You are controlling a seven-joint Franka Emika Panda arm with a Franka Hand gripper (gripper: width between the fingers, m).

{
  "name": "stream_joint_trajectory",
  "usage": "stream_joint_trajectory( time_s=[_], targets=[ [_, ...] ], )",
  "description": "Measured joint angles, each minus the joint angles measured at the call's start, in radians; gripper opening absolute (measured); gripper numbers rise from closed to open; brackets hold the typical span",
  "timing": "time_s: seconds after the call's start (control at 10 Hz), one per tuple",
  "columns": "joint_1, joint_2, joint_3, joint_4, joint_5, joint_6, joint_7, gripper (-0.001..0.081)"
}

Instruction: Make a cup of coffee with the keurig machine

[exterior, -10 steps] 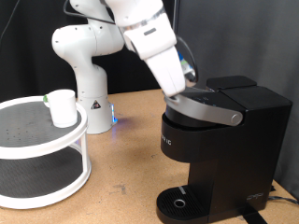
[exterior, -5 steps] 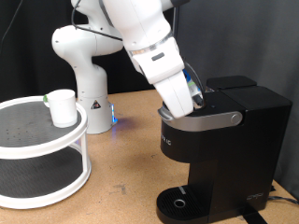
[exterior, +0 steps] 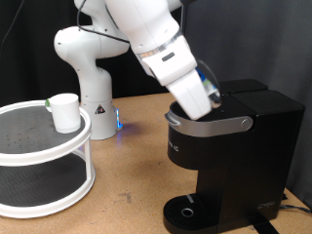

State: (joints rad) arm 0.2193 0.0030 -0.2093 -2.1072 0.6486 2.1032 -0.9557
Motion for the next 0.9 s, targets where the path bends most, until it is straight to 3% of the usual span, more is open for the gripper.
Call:
stream_joint_trajectory(
  time_s=[0.3, 0.5, 0.7, 0.9],
  targets=[
    [-0.002, -0.046, -0.003, 0.017, 0.222, -0.032, -0.149, 0.0001],
    [-0.002, -0.057, -0.007, 0.02, 0.234, -0.053, -0.153, 0.0001],
    [-0.001, -0.082, -0.002, -0.025, 0.291, 0.027, -0.171, 0.0001],
    [-0.007, -0.146, -0.012, -0.09, 0.304, 0.006, -0.151, 0.0001]
  ],
)
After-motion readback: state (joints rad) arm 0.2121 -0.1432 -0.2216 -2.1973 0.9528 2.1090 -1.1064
